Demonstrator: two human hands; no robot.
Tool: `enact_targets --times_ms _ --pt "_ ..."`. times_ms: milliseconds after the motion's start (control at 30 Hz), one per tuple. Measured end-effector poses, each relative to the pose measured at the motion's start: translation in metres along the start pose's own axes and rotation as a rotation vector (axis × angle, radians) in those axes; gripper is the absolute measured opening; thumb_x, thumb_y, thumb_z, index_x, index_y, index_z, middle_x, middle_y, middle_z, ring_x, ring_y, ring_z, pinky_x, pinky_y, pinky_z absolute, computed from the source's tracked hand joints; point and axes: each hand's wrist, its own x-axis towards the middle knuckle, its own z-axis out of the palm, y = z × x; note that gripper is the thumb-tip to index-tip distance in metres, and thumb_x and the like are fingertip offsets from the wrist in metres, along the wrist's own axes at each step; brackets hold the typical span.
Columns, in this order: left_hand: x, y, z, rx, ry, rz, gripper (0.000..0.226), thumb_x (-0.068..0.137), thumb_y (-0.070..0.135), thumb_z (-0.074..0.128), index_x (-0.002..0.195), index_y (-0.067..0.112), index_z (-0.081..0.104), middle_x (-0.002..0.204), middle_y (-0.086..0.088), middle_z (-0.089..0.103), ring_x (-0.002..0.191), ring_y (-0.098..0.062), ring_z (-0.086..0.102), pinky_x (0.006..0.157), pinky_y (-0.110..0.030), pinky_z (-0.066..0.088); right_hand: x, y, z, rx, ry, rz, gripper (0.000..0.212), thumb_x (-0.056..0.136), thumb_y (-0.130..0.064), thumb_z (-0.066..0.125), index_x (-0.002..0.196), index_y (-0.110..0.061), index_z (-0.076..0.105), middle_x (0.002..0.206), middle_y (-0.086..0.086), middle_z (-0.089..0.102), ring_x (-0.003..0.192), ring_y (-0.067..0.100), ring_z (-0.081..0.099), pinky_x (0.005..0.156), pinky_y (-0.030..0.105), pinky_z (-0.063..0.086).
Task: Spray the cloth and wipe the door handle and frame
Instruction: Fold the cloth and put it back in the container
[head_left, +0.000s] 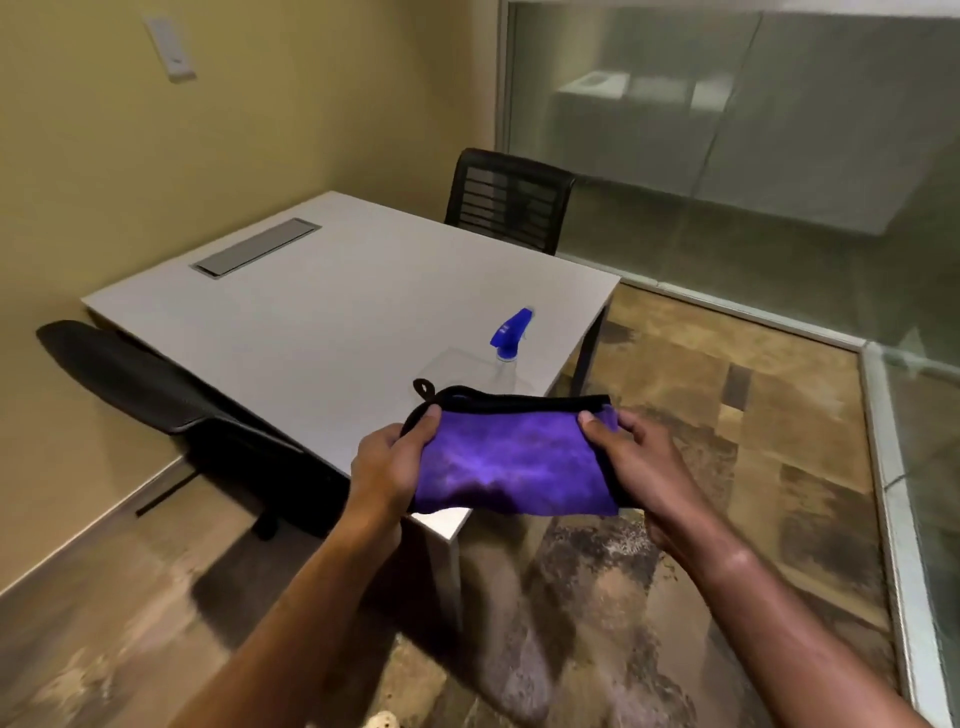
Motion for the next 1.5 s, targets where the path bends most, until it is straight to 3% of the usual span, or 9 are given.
enact_targets --times_ms 167,233,333,467,600,667,867,1133,1500 --pt "0.038 -0.016 -0.056 -0.007 -0.031 -0.061 0.087 0.059 0.070 0.073 0.093 -0.010 0.063 0.088 -0.028 0.069 0.079 -0.036 0.065 0.084 -0.058 0.054 0.021 0.007 0.065 -0.087 0.000 -0.003 0.017 0.093 -0.031 0.065 0.094 -0.016 0.073 0.090 0.004 0.077 0.083 0.019 0.073 0.073 0.031 0.057" --pt "0.057 -0.023 -0.076 0.026 -0.043 -0.091 0.079 0.059 0.071 0.071 0.083 -0.003 0.062 0.075 -0.017 0.062 0.069 -0.026 0.056 0.066 -0.045 0.048 0.034 0.012 0.092 -0.154 0.047 -0.007 0.017 0.092 -0.030 0.066 0.091 -0.014 0.072 0.088 0.005 0.076 0.084 0.022 0.073 0.072 0.032 0.057" --pt "0.081 -0.029 -0.094 0.082 -0.061 -0.102 0.059 0.058 0.072 0.067 0.068 0.015 0.059 0.064 -0.007 0.055 0.061 -0.020 0.049 0.060 -0.035 0.036 0.055 0.015 0.125 -0.239 0.107 -0.010 0.021 0.090 -0.031 0.068 0.091 -0.010 0.072 0.087 0.007 0.075 0.086 0.027 0.071 0.080 0.040 0.056" --pt "0.119 -0.033 -0.113 0.091 -0.072 -0.173 0.060 0.053 0.073 0.065 0.068 0.015 0.058 0.067 -0.008 0.058 0.065 -0.022 0.054 0.066 -0.038 0.041 0.082 0.012 0.168 -0.344 0.149 0.014 0.025 0.090 -0.038 0.066 0.081 -0.014 0.066 0.081 0.002 0.071 0.079 0.023 0.066 0.073 0.034 0.051" --pt "0.149 -0.036 -0.120 0.081 -0.086 -0.231 0.071 0.055 0.073 0.066 0.077 0.005 0.061 0.077 -0.019 0.066 0.074 -0.033 0.065 0.081 -0.049 0.057 0.105 0.008 0.188 -0.371 0.115 0.080 0.026 0.080 -0.040 0.073 0.092 -0.018 0.067 0.092 -0.001 0.072 0.085 0.017 0.067 0.082 0.037 0.054" --pt "0.162 -0.038 -0.117 0.073 -0.090 -0.261 0.069 0.062 0.067 0.067 0.080 0.000 0.060 0.083 -0.024 0.067 0.081 -0.038 0.069 0.087 -0.059 0.057 0.118 0.005 0.194 -0.447 0.101 0.078 0.029 0.076 -0.036 0.074 0.099 -0.022 0.065 0.095 -0.004 0.071 0.089 0.018 0.067 0.083 0.037 0.055" --pt "0.193 -0.042 -0.095 -0.020 -0.113 -0.338 0.036 0.093 0.036 0.067 0.092 0.000 0.060 0.105 -0.021 0.069 0.096 -0.037 0.070 0.079 -0.056 0.061 0.171 0.006 0.215 -0.691 0.097 -0.007 0.020 0.082 -0.030 0.068 0.098 -0.025 0.058 0.097 0.002 0.067 0.086 0.025 0.060 0.071 0.028 0.041" --pt "0.228 -0.035 -0.051 -0.047 -0.128 -0.346 0.024 0.091 0.024 0.071 0.084 0.007 0.056 0.102 -0.023 0.071 0.090 -0.035 0.074 0.074 -0.048 0.063 0.240 0.015 0.224 -0.794 0.123 -0.077 0.026 0.087 -0.019 0.063 0.112 -0.019 0.055 0.103 0.008 0.066 0.092 0.031 0.062 0.084 0.044 0.054" --pt "0.267 -0.050 -0.012 -0.017 -0.182 -0.399 0.026 0.087 0.023 0.077 0.078 0.008 0.058 0.091 -0.015 0.077 0.084 -0.030 0.076 0.070 -0.041 0.064 0.295 0.050 0.223 -0.955 0.183 -0.102 0.012 0.091 -0.014 0.058 0.103 -0.016 0.062 0.096 0.011 0.065 0.084 0.030 0.056 0.072 0.033 0.047"
